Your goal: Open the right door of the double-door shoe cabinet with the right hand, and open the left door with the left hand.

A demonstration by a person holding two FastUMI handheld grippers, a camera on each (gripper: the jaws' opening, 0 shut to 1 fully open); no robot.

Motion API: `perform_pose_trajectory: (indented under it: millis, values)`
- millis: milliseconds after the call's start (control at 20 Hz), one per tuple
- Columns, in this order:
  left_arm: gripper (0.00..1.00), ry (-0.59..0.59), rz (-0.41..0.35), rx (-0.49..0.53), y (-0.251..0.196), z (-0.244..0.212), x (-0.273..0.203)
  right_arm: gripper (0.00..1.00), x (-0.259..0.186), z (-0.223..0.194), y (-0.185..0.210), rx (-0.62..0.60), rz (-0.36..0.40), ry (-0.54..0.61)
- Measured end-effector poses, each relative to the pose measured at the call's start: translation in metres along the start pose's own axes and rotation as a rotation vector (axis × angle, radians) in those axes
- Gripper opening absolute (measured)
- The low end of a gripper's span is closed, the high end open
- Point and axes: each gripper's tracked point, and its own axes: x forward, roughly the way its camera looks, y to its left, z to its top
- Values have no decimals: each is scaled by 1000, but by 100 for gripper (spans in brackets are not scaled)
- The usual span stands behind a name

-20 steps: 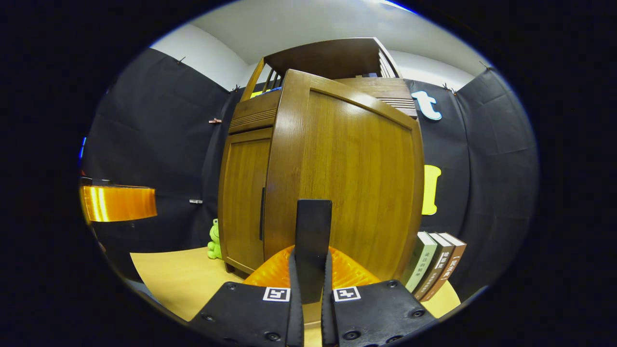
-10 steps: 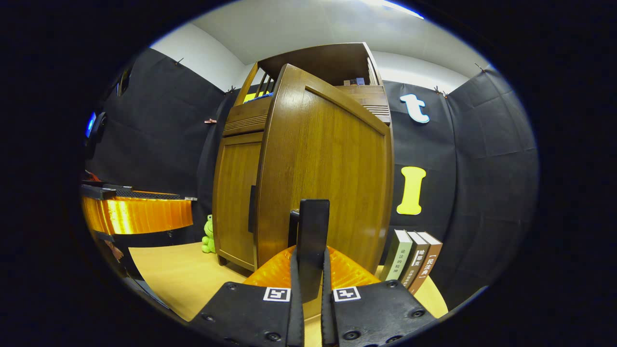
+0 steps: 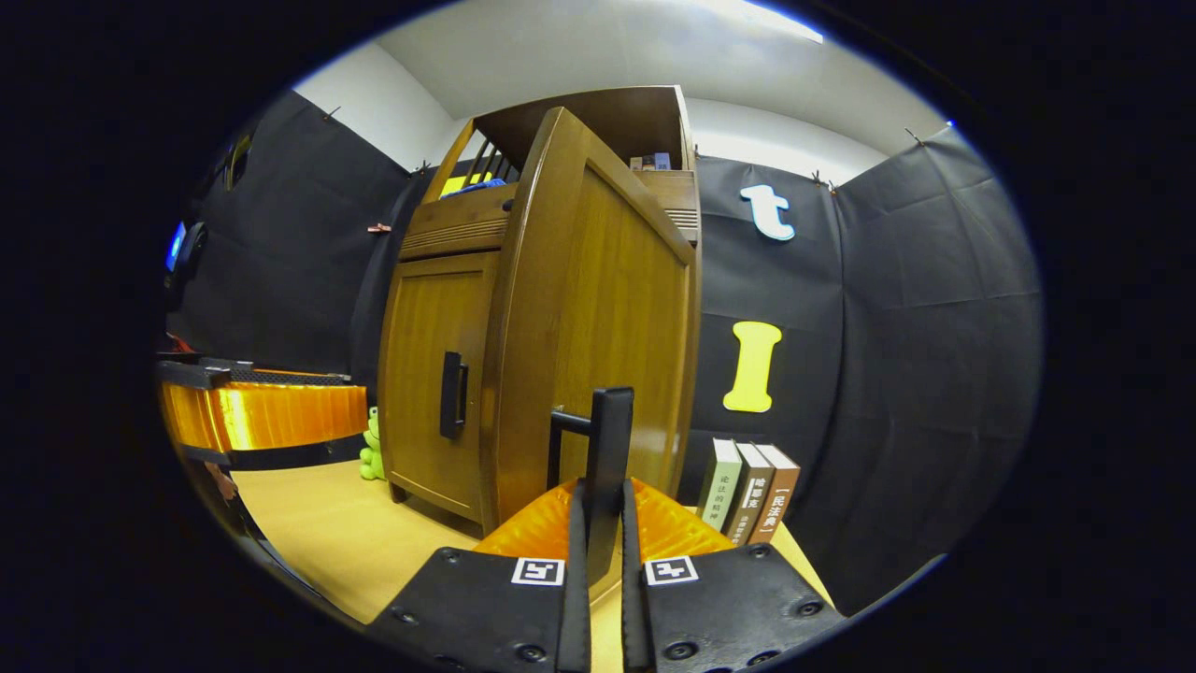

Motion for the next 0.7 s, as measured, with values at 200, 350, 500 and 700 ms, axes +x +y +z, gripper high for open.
perform_pose_trajectory:
  millis: [200,350,500,700]
  values:
    - [92,-4,-13,13,-7,-1,0,17,-7,-2,-27,-33,-73,4]
    - [92,-2,-15,30,-8,-4,3,12,-17,1,-39,-45,-114,10]
    - [91,10,-20,25,-6,-9,9,5,-23,0,-52,-59,-148,16]
    - [91,18,-6,15,1,-12,13,11,-32,5,-62,-69,-182,12]
